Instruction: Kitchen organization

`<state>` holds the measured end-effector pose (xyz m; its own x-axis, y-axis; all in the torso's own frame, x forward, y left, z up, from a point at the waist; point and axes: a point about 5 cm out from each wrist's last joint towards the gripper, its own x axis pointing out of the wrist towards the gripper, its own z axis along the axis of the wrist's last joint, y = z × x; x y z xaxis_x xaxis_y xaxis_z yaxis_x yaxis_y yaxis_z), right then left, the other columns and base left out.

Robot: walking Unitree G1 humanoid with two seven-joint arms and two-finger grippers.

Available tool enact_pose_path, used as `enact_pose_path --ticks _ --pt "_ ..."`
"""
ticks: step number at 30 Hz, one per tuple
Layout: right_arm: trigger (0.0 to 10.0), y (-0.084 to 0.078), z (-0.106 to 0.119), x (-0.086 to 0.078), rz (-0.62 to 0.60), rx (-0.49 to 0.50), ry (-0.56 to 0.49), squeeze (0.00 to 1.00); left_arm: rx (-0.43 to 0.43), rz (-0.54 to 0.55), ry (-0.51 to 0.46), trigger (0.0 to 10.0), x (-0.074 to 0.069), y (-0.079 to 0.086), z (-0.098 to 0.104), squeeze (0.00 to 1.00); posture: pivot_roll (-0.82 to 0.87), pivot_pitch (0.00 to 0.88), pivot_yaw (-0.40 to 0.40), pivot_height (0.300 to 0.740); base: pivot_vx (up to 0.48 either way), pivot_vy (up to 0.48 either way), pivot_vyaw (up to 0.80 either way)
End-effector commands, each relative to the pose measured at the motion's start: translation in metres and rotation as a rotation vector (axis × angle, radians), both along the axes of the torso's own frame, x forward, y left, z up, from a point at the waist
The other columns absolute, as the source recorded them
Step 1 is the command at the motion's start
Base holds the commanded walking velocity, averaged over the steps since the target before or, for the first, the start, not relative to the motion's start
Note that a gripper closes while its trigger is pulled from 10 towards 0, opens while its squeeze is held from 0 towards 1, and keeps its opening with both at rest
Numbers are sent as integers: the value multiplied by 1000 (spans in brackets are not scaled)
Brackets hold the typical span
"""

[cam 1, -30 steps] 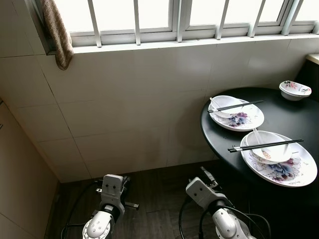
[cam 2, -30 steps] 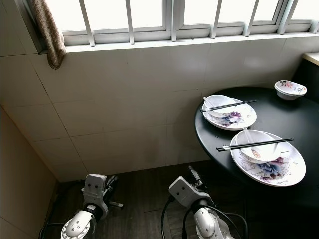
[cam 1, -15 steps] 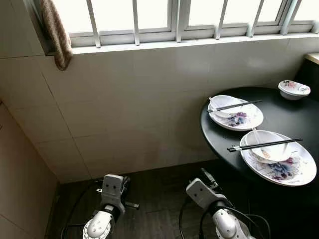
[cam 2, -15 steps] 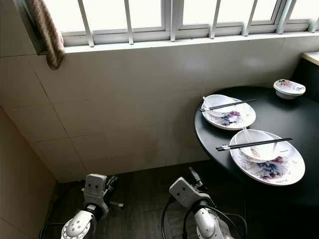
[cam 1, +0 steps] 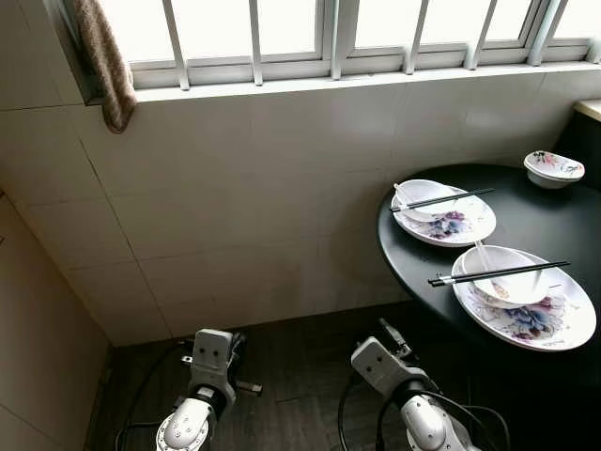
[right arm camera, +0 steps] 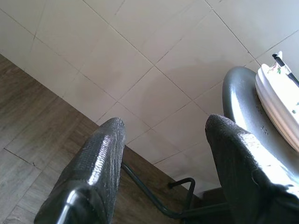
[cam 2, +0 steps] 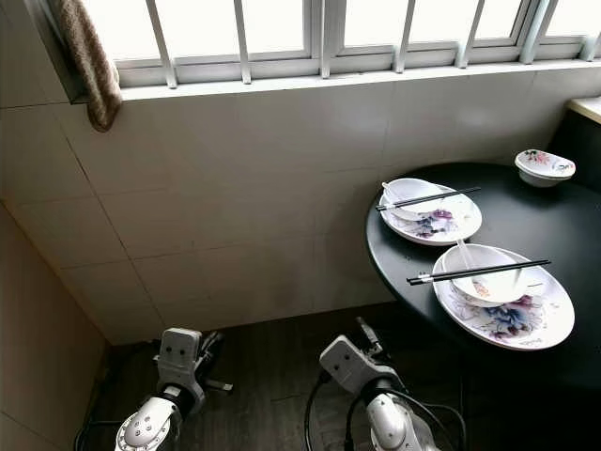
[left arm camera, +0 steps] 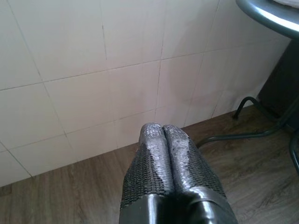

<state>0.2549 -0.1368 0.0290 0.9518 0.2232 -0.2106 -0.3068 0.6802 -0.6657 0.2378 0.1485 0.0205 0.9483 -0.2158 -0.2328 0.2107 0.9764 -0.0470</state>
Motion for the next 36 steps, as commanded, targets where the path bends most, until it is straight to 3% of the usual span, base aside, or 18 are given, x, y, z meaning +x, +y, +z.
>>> enact_pose_path --ticks 1,5,12,36 --pt "10000 1 2 3 2 8 -1 0 4 7 4 10000 1 3 0 0 -79 0 0 740 0 0 0" --pt "10000 6 3 2 -2 21 -8 0 13 10 7 10000 1 9 0 0 -78 0 33 740 0 0 0" --pt "10000 4 1 2 5 18 4 0 14 12 3 10000 3 6 1 0 -44 0 -1 740 0 0 0" --pt "10000 2 3 4 -1 18 -1 0 4 11 -2 10000 2 4 1 0 -68 0 7 740 0 0 0"
